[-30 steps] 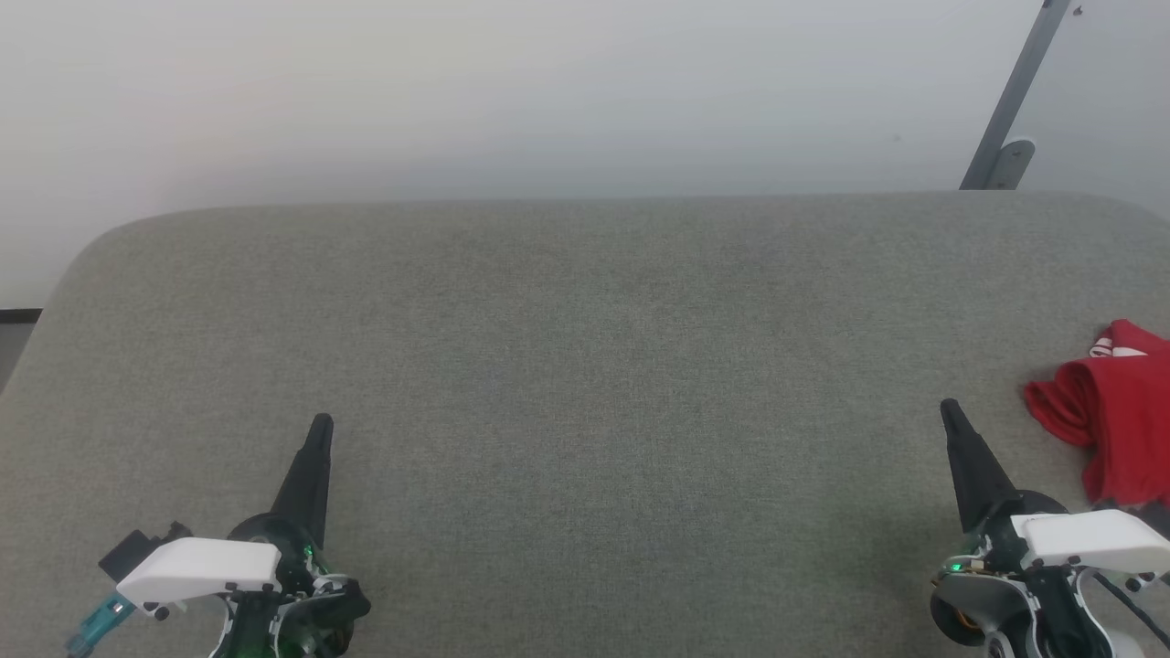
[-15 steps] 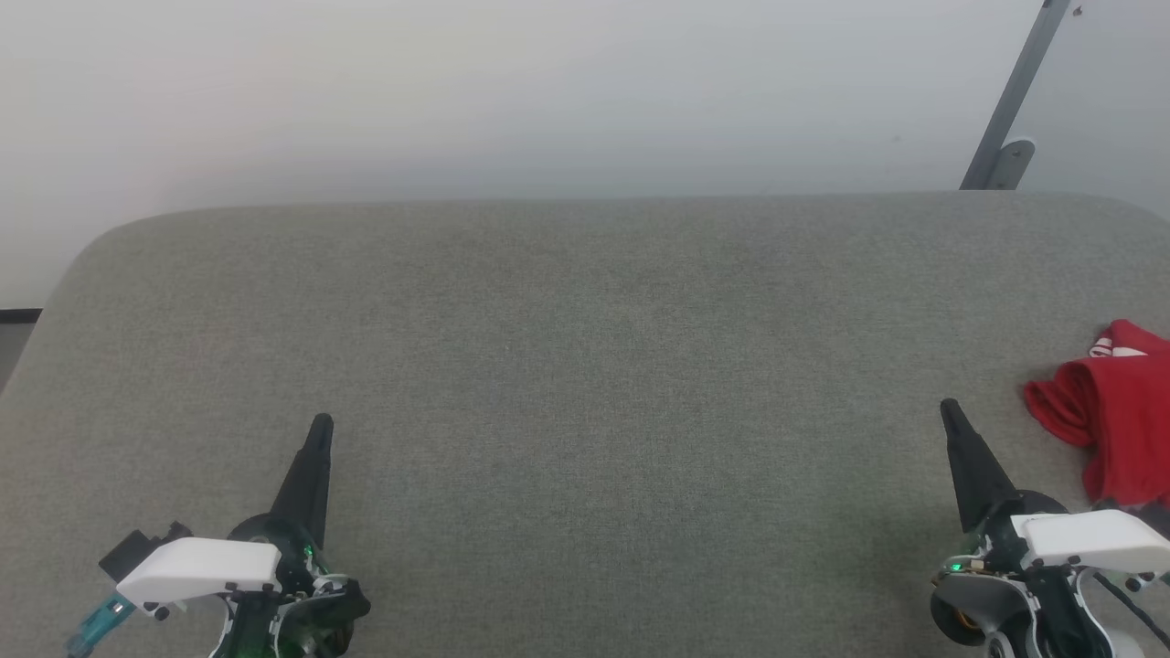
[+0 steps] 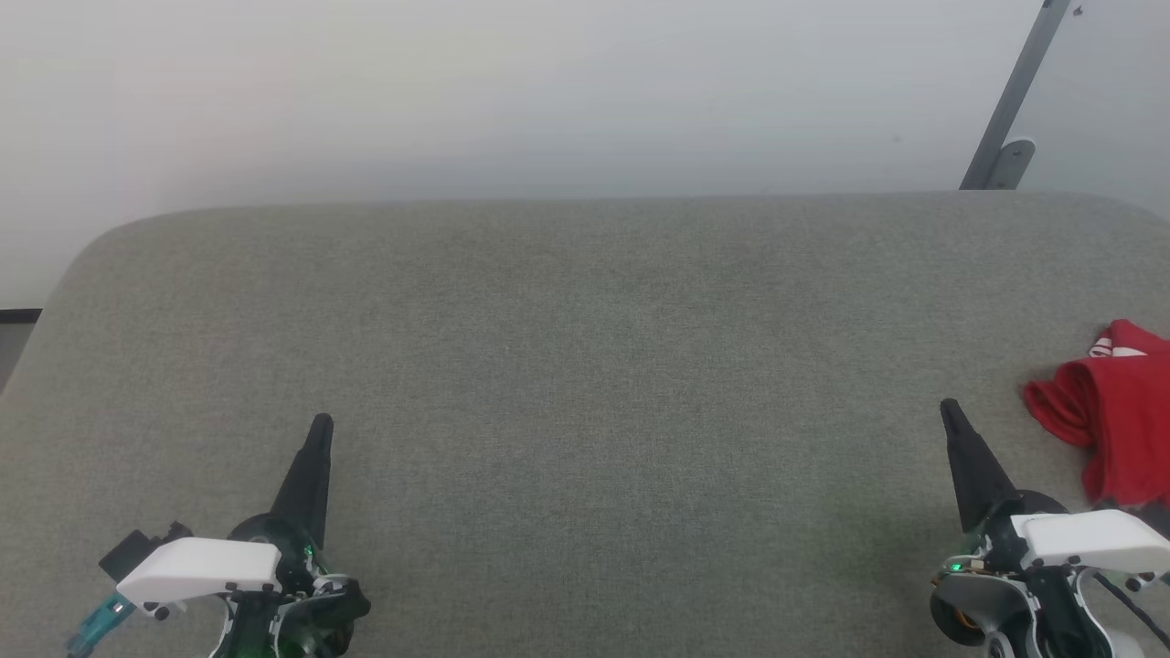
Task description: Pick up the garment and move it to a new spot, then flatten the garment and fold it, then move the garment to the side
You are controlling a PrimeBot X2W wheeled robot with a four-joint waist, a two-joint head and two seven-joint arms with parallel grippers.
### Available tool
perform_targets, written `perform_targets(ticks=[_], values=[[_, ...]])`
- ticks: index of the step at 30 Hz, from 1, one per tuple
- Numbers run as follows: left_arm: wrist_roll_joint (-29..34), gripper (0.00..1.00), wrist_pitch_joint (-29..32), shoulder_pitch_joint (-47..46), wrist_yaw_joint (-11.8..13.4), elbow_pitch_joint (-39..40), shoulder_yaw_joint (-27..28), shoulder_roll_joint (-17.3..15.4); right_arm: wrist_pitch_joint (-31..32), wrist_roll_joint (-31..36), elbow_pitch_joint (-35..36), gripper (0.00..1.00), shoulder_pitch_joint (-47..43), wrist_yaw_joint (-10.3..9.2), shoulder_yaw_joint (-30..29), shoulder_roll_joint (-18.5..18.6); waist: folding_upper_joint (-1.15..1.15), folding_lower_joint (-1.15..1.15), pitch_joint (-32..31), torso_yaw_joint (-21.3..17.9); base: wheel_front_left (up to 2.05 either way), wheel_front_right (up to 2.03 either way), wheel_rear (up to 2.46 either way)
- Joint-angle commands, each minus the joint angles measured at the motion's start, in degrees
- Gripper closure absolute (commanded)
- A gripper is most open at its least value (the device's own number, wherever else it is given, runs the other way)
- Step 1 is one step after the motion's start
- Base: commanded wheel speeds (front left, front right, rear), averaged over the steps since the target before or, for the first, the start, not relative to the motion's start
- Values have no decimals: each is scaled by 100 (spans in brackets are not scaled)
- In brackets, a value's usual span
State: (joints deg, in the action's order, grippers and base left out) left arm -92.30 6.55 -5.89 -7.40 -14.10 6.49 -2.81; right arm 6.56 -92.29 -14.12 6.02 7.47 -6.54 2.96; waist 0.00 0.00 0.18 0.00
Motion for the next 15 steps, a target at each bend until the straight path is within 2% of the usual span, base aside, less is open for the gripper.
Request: perform_targets(ticks=[1,15], values=[[-21,100,17,-73,-16,15,3,6,16,-23,23,100,39,3,0,-16,0,0,0,0,0,0,0],[-21,100,16,-73,-17,15,3,6,15,-24,22,100,38,3,0,-16,0,0,0,0,0,0,0]])
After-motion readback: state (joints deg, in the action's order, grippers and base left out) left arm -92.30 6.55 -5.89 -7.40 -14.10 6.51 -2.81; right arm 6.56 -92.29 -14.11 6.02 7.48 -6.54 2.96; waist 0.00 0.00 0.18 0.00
